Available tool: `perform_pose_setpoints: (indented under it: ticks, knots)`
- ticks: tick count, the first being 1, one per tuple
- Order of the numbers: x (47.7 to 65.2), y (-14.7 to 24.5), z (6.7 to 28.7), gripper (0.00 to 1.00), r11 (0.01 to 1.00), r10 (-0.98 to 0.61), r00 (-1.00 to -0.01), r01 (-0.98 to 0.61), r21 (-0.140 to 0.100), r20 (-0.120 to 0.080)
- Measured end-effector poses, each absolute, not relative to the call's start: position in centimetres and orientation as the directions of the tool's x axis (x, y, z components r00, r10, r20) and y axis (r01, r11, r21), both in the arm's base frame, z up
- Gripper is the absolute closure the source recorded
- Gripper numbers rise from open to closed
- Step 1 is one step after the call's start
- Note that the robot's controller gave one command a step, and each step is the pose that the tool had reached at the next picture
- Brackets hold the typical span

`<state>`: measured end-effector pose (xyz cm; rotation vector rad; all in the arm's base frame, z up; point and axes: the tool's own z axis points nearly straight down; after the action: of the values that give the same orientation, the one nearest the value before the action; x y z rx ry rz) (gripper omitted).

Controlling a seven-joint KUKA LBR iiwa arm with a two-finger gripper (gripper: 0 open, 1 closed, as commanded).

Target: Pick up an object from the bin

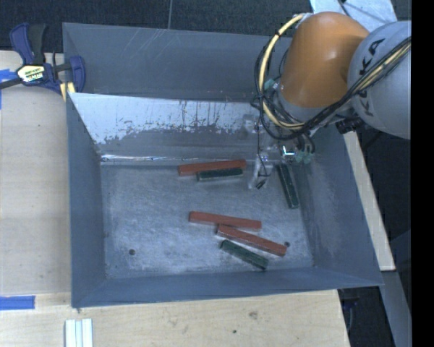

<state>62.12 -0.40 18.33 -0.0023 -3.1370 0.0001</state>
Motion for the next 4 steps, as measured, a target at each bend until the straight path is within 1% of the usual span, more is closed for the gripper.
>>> perform_pose_setpoints:
  ticks: [1, 2, 3, 4]
  knots:
    - [58.9, 1.1, 7.0, 0.0, 0.984, 0.177, -0.984, 0.177, 0.0, 0.002]
    - [55.4, 3.6, 7.2, 0.0, 0.986, 0.17, -0.985, 0.17, 0.001, -0.008]
    - [49.7, 4.4, 7.2, 0.0, 0.984, 0.178, -0.984, 0.178, 0.001, -0.006]
    - [49.7, 4.5, 7.6, 1.0, 0.984, 0.178, -0.984, 0.178, 0.002, 0.008]
